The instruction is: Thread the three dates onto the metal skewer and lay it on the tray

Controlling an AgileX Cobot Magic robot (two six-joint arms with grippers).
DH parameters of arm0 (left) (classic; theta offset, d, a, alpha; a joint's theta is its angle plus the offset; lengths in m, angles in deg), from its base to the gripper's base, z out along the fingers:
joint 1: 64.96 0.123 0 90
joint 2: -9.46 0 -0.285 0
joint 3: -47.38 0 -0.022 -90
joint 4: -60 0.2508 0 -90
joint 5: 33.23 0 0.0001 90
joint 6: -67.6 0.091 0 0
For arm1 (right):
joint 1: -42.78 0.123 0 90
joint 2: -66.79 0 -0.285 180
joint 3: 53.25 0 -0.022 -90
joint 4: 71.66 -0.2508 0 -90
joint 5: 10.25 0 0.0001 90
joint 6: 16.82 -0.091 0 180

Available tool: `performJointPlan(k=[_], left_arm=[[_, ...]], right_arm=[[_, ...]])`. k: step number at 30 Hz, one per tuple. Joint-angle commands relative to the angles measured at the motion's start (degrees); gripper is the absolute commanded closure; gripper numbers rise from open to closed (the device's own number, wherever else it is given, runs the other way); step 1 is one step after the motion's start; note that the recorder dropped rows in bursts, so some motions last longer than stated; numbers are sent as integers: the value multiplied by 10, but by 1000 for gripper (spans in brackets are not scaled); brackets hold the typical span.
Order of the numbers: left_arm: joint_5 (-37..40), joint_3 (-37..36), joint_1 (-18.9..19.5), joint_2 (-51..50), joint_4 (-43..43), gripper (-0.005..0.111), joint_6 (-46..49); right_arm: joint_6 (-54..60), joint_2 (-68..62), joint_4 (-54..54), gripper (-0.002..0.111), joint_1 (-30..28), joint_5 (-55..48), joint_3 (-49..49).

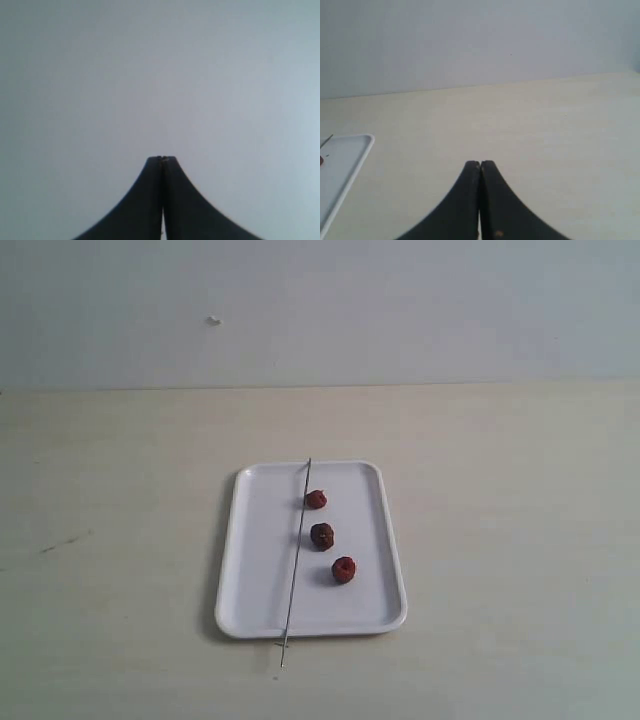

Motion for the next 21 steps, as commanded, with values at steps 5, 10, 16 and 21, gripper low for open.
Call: performJointPlan(k=[5,10,16,21], left_arm=[[219,127,11,-231,-392,107,386],[438,259,11,-450,-315,107,397],[768,463,-4,-680,-294,107,431],[887,560,-101,-812,-235,107,443]], right_arm=[[3,4,3,108,-4,2,2],[3,4,3,108,-4,2,2],[3,4,3,108,-4,2,2],[3,4,3,108,-4,2,2]])
